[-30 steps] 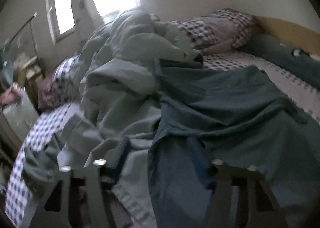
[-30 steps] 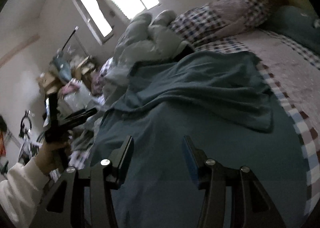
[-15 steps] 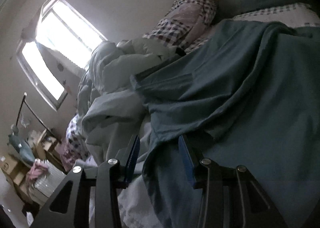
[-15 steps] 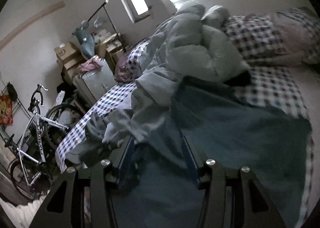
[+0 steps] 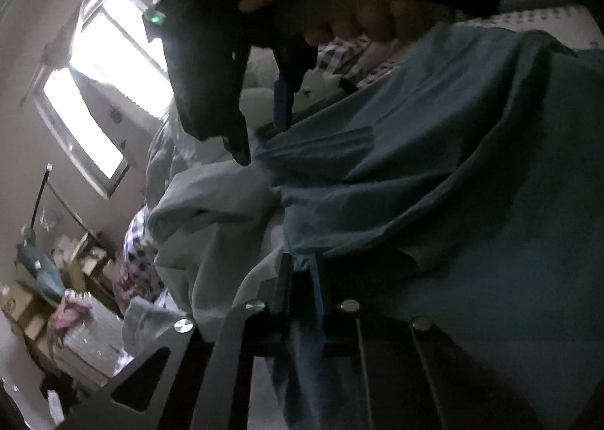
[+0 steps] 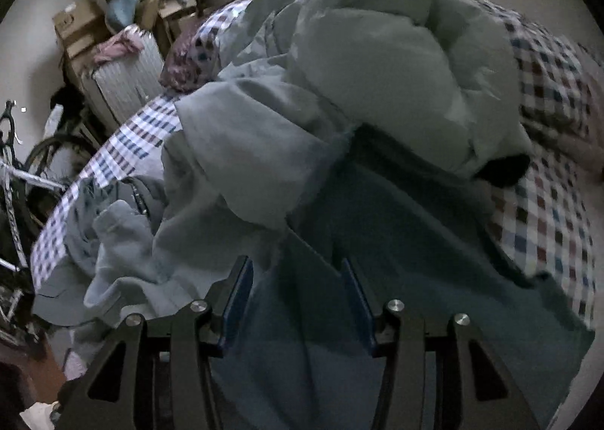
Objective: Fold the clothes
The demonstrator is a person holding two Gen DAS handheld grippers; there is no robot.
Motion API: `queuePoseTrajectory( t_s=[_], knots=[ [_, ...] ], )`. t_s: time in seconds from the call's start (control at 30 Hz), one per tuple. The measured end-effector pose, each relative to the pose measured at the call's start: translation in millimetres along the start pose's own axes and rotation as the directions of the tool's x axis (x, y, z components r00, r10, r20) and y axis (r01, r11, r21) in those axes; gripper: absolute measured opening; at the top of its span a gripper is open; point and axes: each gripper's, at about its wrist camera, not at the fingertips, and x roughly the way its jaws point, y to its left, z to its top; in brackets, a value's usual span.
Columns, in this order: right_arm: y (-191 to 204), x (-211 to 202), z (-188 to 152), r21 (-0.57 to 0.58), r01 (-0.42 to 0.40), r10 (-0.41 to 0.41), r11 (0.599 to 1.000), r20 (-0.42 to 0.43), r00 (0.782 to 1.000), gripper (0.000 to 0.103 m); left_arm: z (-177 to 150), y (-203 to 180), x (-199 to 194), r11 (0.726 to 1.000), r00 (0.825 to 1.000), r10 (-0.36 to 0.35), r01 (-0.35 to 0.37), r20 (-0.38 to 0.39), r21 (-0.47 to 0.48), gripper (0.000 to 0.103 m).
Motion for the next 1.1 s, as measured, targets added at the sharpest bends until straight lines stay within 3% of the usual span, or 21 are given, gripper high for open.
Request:
queuePoseTrajectory(
  t_s=[0.2, 0.3, 0.33, 0.43, 0.53, 0.67, 0.73, 0.8, 0.93, 1.1],
  knots=[
    [19.1, 31.9, 19.1, -0.093, 0.096, -0.098, 0.991, -0.022, 0.995, 0.048, -10.3, 36.7, 3.6, 0.981, 0.999, 0.024, -0.029, -0.029, -0.193, 0.001],
    [15.9, 42.5, 23.2, -0.1, 0.15, -0.156, 0.984, -0.054, 0.986, 0.015, -19.4, 59.1, 8.5, 0.955, 0.998, 0.006, -0.022, -0.055, -0.294, 0.0],
    [14.2, 43.5, 24.1, -0.101, 0.157, -0.164, 0.982, -0.059, 0.985, 0.002, -23.0, 62.8, 5.2, 0.949, 0.999, -0.015, 0.004, -0.032, -0.315, 0.0],
    [8.8, 38.7, 28.8, -0.086, 0.147, -0.151, 0.985, -0.049, 0.987, 0.002, -33.9, 74.0, -4.8, 0.925, 0.997, -0.073, 0.083, 0.04, -0.37, 0.0],
    [3.9, 33.8, 33.5, -0.065, 0.143, -0.146, 0.988, -0.041, 0.988, 0.001, -35.4, 51.4, -30.0, 0.979, 0.988, -0.046, 0.074, 0.145, -0.19, 0.001],
    [3.1, 32.8, 35.1, -0.08, 0.169, -0.173, 0.982, -0.045, 0.984, 0.001, -32.7, 19.7, -22.8, 1.0, 0.995, -0.012, 0.014, 0.095, -0.018, 0.005],
    [3.6, 31.4, 35.6, -0.078, 0.171, -0.174, 0.982, -0.04, 0.984, 0.002, -30.7, 5.2, -15.4, 0.999, 0.998, 0.0, -0.003, 0.067, 0.052, 0.015],
    [3.0, 31.0, 35.3, -0.075, 0.17, -0.173, 0.983, -0.036, 0.984, 0.002, -25.6, -1.5, -6.5, 0.995, 0.997, 0.038, -0.043, 0.06, 0.089, 0.022],
    [0.0, 32.4, 34.7, -0.073, 0.161, -0.164, 0.984, -0.031, 0.986, 0.002, -16.2, 0.1, -0.2, 0.991, 0.992, 0.109, -0.114, 0.068, 0.072, 0.053],
    [-2.9, 31.9, 32.8, -0.074, 0.156, -0.159, 0.985, -0.034, 0.987, 0.002, -14.5, -4.7, 2.1, 0.987, 0.991, 0.101, -0.111, 0.089, 0.114, 0.053]
  ],
)
